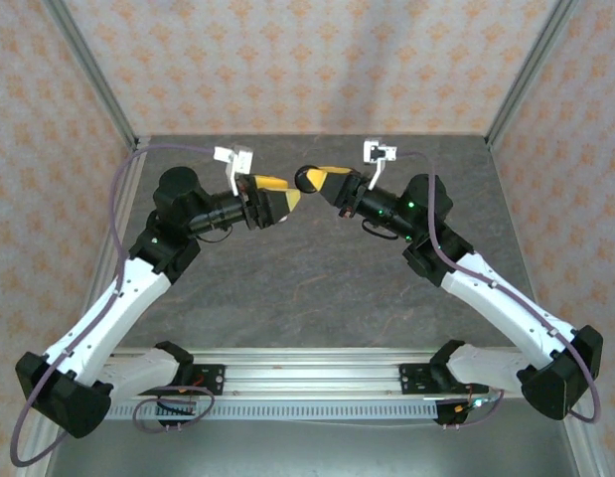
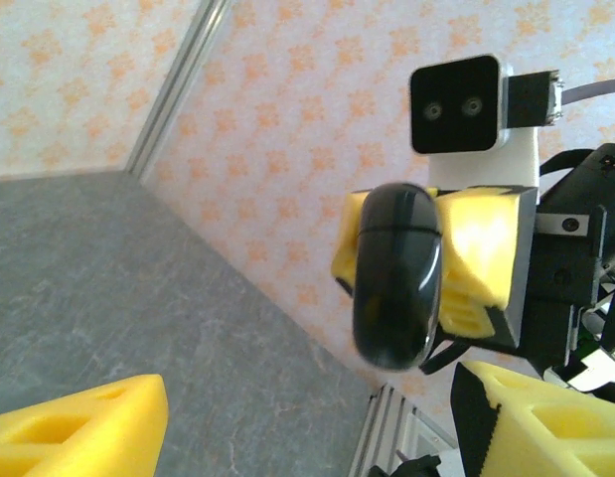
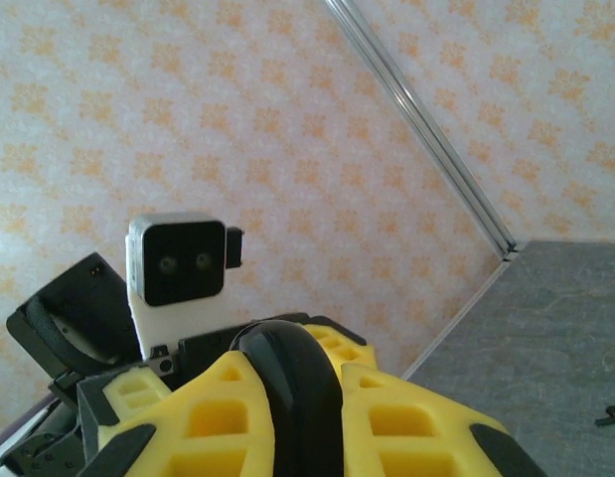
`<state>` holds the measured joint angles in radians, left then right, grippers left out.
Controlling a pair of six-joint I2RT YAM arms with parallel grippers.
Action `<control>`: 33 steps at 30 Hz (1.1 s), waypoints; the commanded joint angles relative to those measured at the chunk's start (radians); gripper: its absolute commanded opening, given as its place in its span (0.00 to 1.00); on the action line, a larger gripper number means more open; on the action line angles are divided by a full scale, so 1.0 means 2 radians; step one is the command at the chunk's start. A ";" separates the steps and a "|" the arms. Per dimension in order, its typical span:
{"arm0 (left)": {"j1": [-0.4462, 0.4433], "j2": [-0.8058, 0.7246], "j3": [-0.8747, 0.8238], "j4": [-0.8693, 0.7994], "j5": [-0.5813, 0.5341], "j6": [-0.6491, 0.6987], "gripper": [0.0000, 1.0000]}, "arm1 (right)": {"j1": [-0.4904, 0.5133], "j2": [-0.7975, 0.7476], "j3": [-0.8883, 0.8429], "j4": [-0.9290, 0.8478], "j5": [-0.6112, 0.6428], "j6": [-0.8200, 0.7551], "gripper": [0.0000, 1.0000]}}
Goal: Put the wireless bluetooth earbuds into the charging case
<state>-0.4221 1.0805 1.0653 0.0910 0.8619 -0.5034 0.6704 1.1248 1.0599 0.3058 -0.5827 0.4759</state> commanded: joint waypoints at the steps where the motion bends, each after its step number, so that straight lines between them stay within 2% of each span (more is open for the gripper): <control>1: -0.009 0.003 0.027 0.060 0.030 -0.010 0.73 | 0.003 -0.003 0.010 -0.002 -0.004 -0.021 0.02; 11: -0.017 0.028 0.041 0.057 0.043 -0.010 0.51 | 0.005 -0.005 0.014 -0.013 -0.013 -0.027 0.01; 18: -0.020 0.032 0.040 0.029 0.041 0.005 0.48 | 0.006 -0.006 0.016 -0.015 -0.007 -0.030 0.01; 20: -0.020 0.032 0.039 0.025 0.041 0.008 0.44 | 0.005 -0.005 0.017 -0.015 -0.008 -0.029 0.01; 29: -0.020 0.033 0.043 -0.008 0.038 0.028 0.19 | 0.005 -0.004 0.018 -0.017 -0.004 -0.029 0.01; 33: -0.020 0.033 0.044 -0.020 0.037 0.036 0.03 | 0.005 -0.002 0.020 -0.019 -0.003 -0.028 0.01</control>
<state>-0.4538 1.1500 1.1286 0.0875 0.9123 -0.4671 0.6727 1.1244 1.0603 0.2451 -0.5896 0.4397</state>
